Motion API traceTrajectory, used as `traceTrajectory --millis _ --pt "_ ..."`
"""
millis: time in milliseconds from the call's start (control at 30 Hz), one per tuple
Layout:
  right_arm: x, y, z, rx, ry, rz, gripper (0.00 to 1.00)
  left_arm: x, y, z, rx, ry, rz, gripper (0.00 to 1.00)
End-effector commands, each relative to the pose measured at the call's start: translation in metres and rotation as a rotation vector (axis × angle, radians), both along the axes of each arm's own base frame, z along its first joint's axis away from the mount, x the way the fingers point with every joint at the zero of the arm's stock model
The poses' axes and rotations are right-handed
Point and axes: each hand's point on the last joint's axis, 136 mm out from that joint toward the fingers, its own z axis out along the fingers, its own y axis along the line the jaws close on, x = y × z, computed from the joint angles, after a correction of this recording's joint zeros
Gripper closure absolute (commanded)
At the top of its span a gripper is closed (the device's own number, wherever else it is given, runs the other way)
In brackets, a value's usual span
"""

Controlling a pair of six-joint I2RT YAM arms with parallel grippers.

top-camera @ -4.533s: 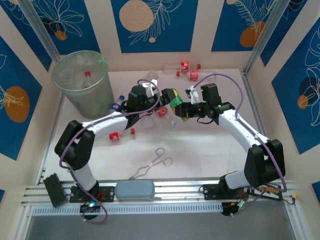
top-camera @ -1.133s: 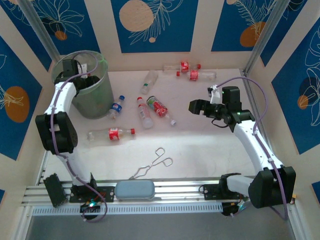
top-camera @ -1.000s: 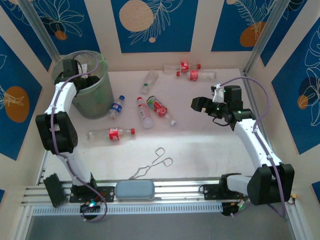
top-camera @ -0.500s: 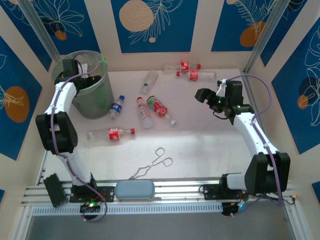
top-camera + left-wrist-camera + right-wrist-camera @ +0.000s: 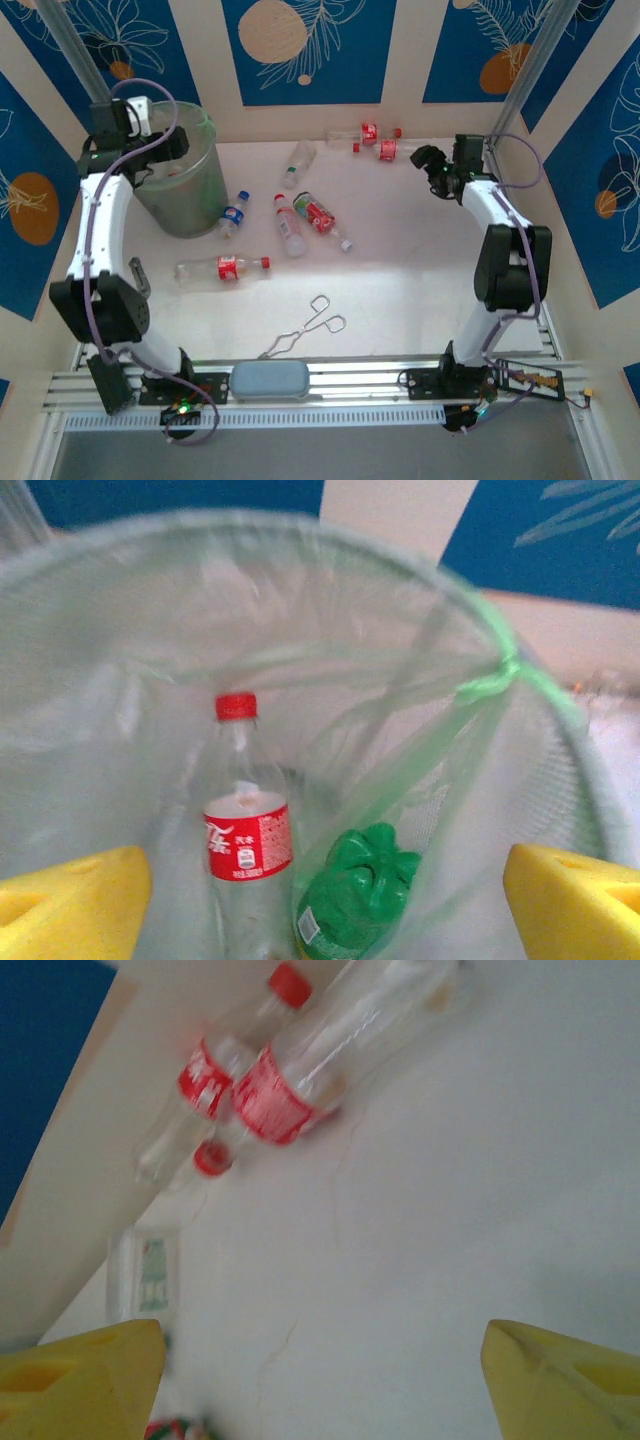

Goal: Put the plastic bottles in the bin

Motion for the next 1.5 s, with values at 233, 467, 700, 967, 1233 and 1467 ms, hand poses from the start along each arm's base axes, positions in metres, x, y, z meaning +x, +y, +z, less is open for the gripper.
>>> traceTrajectory --millis 233,467,700,967,1233,1467 --pt "0.070 -0.036 -0.054 0.000 0.163 -0.228 0.09 -0.095 -0.072 0.038 -0.131 -0.144 -0.117 0.12" --pt "0.098 -0.041 -0.070 -0.063 0.215 -0.250 0.01 -0.136 -0.116 0.012 -0.159 -0.102 -0.211 0.12" --pt "0.118 -0.040 -0.081 -0.138 0.270 -0.249 0.01 -0.153 -0.108 0.012 -0.133 -0.129 -0.184 0.12" --pt "0.127 -0.036 -0.095 -0.113 0.280 -0.246 0.01 -0.147 -0.114 0.020 -0.175 -0.160 -0.194 0.12" --pt "0.121 -0.031 -0.109 -0.109 0.317 -0.206 0.01 -0.148 -0.117 0.027 -0.212 -0.191 -0.200 0.13" --pt "0.101 -0.024 -0.103 -0.174 0.352 -0.093 0.03 -0.155 -0.114 0.031 -0.214 -0.201 -0.192 0.12"
